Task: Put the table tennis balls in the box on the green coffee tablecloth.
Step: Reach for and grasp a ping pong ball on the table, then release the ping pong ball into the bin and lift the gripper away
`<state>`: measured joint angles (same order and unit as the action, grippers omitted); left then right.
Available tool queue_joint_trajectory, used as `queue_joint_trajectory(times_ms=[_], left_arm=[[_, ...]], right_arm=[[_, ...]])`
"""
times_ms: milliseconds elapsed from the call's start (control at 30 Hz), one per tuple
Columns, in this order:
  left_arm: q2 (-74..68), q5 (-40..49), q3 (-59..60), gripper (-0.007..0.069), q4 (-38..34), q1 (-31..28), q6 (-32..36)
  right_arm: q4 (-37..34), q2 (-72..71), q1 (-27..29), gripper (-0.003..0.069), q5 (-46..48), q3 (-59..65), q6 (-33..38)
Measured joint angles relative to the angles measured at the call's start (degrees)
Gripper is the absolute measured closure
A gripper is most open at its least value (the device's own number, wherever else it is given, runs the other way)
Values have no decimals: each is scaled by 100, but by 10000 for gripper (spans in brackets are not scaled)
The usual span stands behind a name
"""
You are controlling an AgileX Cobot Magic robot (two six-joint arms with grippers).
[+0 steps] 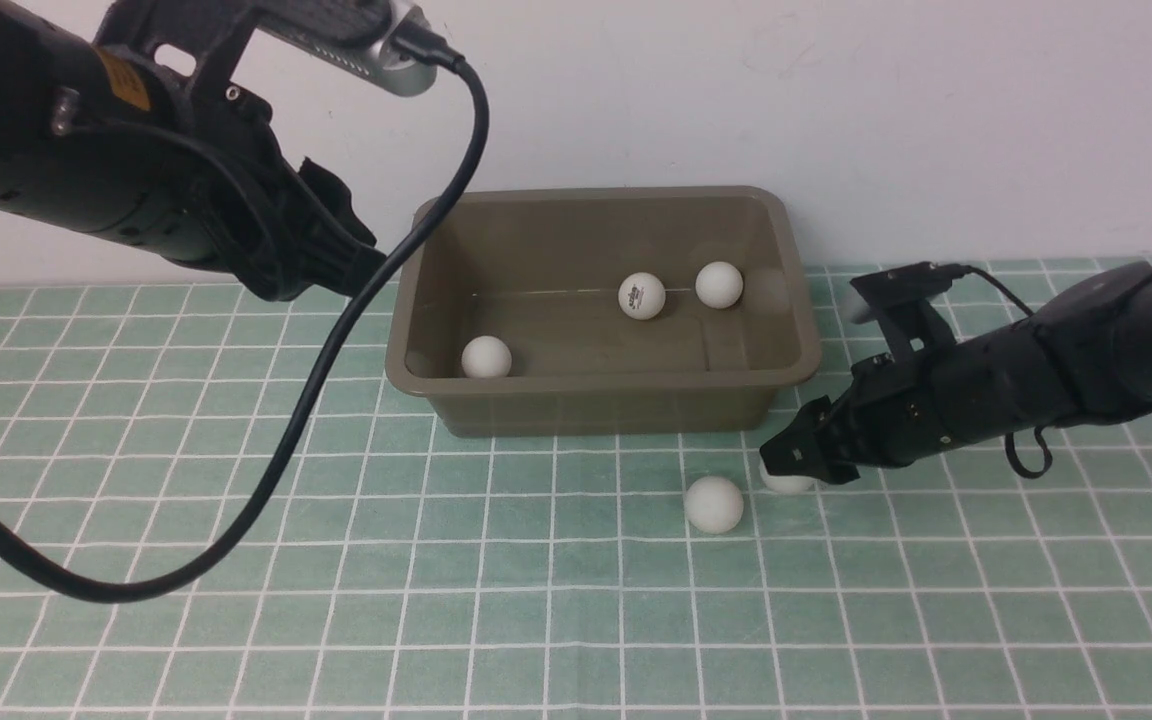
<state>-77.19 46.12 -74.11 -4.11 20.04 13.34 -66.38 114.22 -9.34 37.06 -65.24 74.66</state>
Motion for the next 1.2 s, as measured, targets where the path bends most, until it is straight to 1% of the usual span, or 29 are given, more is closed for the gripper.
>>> queue_joint_trajectory(times_ms=[167, 300, 333, 467, 533, 600, 700, 800, 1033, 1167, 1200], left_arm=[[0, 0, 0, 336, 0, 0, 0], [0, 6, 0, 336, 0, 0, 0], [0, 6, 0, 336, 0, 0, 0], [0, -10, 0, 336, 0, 0, 0], [0, -10, 0, 336, -6, 0, 0], [0, -10, 0, 336, -6, 0, 0], [0, -10, 0, 336, -6, 0, 0], [0, -5, 0, 336, -3, 0, 0], [0, 76, 0, 336, -3, 0, 0], [0, 183, 0, 336, -3, 0, 0], [0, 183, 0, 336, -3, 0, 0]], right_arm=[[453, -58, 35, 331, -134, -5, -326], [927, -307, 444, 331, -238, -5, -618], [986, -482, 650, 331, -232, -5, -658], [1047, -1080, 1197, 331, -12, -49, -697], [1015, -1270, 1314, 331, 219, -203, -675], [864, -1314, 1314, 331, 461, -363, -625], [355, -1257, 1105, 331, 812, -689, -440], [-28, -1027, 735, 331, 913, -1036, -252], [-152, -177, 41, 331, 799, -1556, -119], [-283, 204, -112, 330, 585, -1657, 219], [-357, 215, -116, 319, 560, -1657, 303]])
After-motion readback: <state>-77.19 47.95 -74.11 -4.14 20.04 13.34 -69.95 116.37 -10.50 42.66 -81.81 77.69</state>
